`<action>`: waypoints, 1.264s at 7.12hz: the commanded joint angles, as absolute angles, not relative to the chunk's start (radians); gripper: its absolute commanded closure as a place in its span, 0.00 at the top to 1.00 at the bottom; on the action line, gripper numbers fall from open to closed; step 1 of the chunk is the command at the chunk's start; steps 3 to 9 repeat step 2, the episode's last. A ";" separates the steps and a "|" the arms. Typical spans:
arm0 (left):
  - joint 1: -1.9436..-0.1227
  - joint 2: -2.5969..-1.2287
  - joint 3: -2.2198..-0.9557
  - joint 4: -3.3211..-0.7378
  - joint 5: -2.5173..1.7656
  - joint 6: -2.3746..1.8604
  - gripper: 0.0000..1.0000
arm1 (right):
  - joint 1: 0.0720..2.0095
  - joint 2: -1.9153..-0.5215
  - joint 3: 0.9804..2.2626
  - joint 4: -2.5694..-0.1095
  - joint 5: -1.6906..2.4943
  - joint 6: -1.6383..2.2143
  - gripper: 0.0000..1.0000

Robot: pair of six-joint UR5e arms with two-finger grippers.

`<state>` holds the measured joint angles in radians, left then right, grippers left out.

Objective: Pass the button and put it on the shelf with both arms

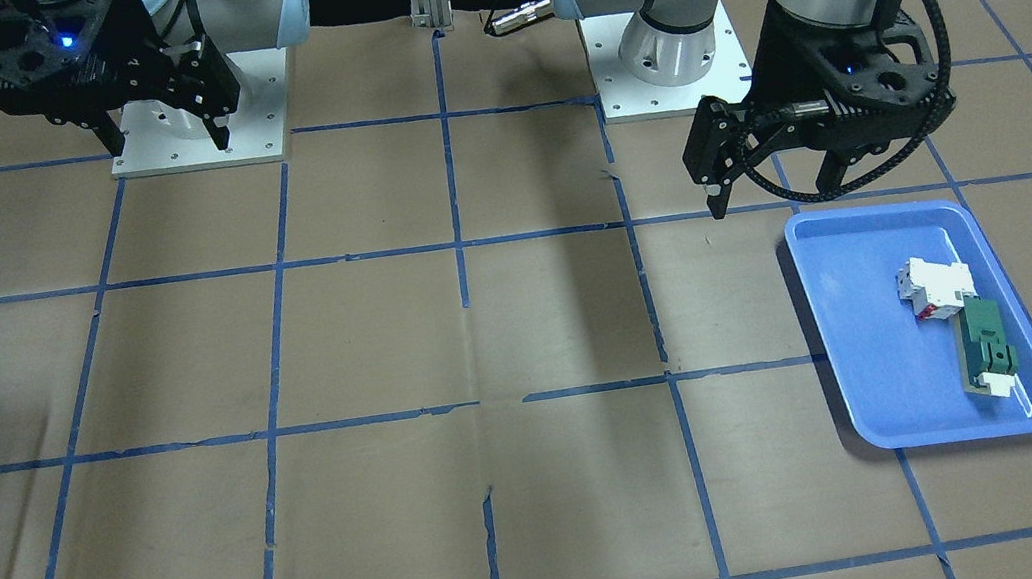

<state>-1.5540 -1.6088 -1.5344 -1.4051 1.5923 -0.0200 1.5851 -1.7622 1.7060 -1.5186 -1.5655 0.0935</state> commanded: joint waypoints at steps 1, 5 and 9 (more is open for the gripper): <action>-1.554 -1.608 -1.535 -1.405 1.592 -0.020 1.00 | 1.585 -1.763 1.707 -1.519 -1.565 0.094 1.00; -1.554 -1.608 -1.536 -1.405 1.592 -0.020 1.00 | 1.585 -1.763 1.707 -1.517 -1.565 0.094 1.00; -1.554 -1.608 -1.536 -1.405 1.592 -0.020 1.00 | 1.585 -1.763 1.707 -1.517 -1.565 0.094 1.00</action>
